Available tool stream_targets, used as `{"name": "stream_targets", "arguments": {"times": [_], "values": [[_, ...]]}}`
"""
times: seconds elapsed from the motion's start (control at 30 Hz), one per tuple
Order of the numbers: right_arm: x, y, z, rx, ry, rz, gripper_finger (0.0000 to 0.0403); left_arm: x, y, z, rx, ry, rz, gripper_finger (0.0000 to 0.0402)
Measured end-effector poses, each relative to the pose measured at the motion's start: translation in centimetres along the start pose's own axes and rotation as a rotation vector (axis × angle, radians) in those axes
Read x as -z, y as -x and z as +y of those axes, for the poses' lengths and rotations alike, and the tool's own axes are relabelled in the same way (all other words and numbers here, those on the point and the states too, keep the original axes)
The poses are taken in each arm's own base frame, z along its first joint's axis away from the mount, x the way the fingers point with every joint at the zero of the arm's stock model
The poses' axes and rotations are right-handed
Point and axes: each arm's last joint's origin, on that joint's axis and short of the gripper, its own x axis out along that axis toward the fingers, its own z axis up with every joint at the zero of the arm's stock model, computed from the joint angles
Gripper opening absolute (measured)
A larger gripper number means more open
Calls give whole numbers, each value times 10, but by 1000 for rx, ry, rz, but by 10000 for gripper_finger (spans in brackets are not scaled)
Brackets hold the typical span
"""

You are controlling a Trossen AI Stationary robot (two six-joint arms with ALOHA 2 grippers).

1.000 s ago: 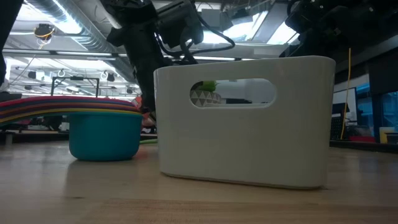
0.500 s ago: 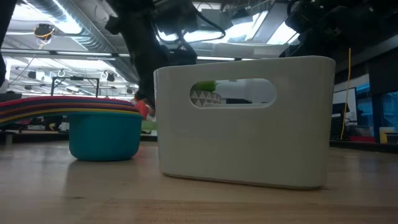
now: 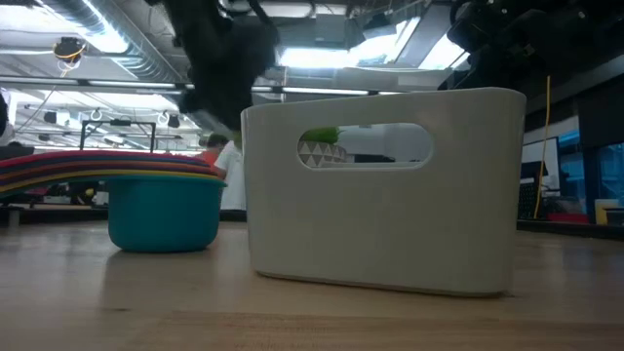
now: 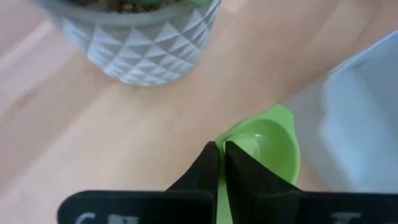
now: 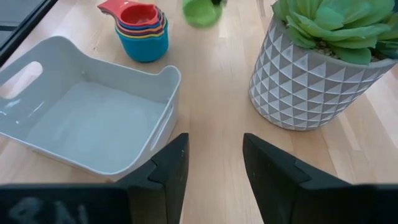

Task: Nest measuring cups in basket
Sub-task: Stack the green measuring cup on top of the pink measuring cup

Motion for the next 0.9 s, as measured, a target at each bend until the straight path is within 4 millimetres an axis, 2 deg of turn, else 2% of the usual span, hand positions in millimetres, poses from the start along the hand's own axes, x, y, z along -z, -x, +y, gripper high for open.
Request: {"name": "stream_targets", "arguments": {"times": [0.13, 0.3, 0.5, 0.63, 0.9], "values": [[0, 0, 0, 0, 3, -4, 156, 4, 24, 2, 62, 181, 47, 3], [-1, 0, 0, 2, 37, -7, 156, 16, 46, -7, 149, 370, 99, 3], [-3, 0, 0, 4, 89, -35, 156, 43, 60, -28, 171, 537, 159, 3], [-4, 0, 0, 5, 128, -37, 156, 63, 63, -42, 147, 615, 133, 4], [-3, 0, 0, 5, 133, -36, 156, 87, 73, -49, 87, 718, 24, 4]]}}
